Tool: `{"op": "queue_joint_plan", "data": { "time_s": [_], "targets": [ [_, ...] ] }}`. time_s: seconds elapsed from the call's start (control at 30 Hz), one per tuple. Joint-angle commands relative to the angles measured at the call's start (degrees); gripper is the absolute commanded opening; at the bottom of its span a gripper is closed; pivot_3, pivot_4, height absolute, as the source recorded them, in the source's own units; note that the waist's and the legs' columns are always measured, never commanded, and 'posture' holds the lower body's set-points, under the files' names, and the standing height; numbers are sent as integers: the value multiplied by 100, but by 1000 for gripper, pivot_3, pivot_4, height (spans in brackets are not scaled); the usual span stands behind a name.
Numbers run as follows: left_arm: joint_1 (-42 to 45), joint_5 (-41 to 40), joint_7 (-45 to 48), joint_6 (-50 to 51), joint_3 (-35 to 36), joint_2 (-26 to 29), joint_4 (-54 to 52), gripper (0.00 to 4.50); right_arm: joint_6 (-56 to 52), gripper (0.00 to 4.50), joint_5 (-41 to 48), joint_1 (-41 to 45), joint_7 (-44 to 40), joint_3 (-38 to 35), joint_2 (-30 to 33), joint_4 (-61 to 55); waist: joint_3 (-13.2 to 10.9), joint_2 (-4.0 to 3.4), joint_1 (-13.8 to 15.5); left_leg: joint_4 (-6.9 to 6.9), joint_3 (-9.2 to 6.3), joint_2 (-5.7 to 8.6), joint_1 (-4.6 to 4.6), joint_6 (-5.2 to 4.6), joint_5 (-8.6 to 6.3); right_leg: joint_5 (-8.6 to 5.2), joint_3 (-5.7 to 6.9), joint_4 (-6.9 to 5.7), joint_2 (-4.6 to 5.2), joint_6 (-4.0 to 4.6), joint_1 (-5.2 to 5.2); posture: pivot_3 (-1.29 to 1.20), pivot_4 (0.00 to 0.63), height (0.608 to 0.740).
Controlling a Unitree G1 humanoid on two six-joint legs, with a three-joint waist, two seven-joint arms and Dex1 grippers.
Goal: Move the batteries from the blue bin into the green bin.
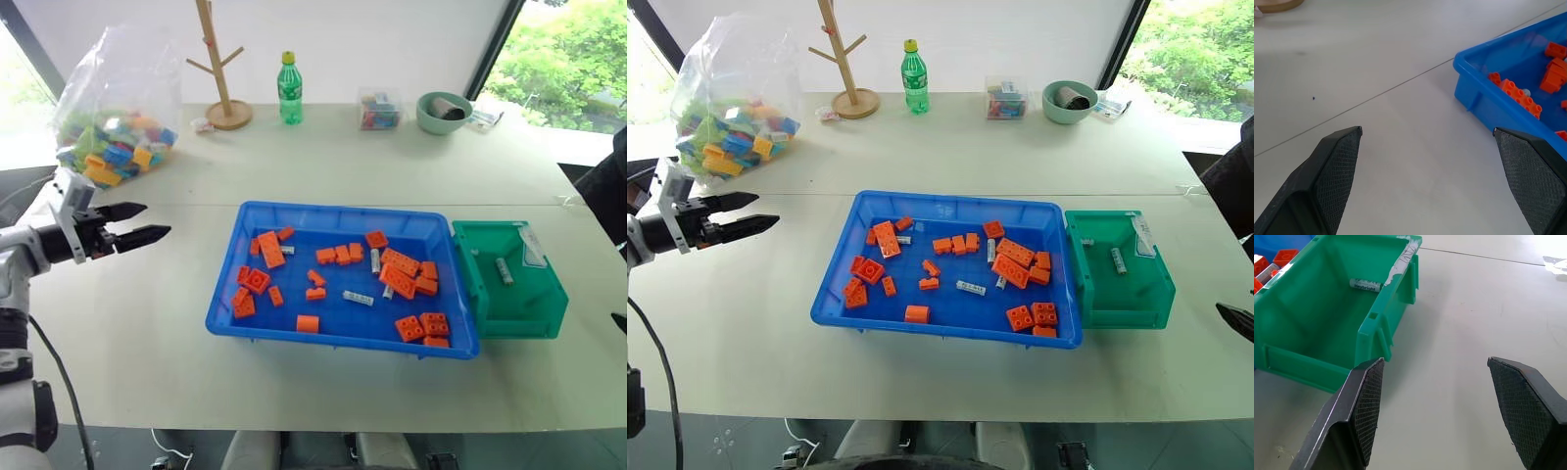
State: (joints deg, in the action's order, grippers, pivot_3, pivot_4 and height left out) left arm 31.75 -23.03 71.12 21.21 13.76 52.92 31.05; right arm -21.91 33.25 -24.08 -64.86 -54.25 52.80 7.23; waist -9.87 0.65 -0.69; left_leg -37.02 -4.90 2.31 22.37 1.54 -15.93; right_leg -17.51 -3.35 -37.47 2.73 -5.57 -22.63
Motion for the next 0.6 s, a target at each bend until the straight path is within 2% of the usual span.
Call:
{"op": "queue_joint_plan", "data": {
  "time_s": [0.03,0.6],
  "targets": [
    [93,16,13,-168,99,94,-20,4500,111,3458,-13,1,31,-147,-26,41,0,0,0,0,0,0,0,0,0,0,0,0,0,0,0,0,150,736],
    [316,-6,-291,-109,126,-24,155,4500,341,3458,-205,259,334,-124,50,340,0,0,-11,-14,1,1,-8,-1,1,1,1,-21,-5,-1,4,0,150,736]
  ]
}}
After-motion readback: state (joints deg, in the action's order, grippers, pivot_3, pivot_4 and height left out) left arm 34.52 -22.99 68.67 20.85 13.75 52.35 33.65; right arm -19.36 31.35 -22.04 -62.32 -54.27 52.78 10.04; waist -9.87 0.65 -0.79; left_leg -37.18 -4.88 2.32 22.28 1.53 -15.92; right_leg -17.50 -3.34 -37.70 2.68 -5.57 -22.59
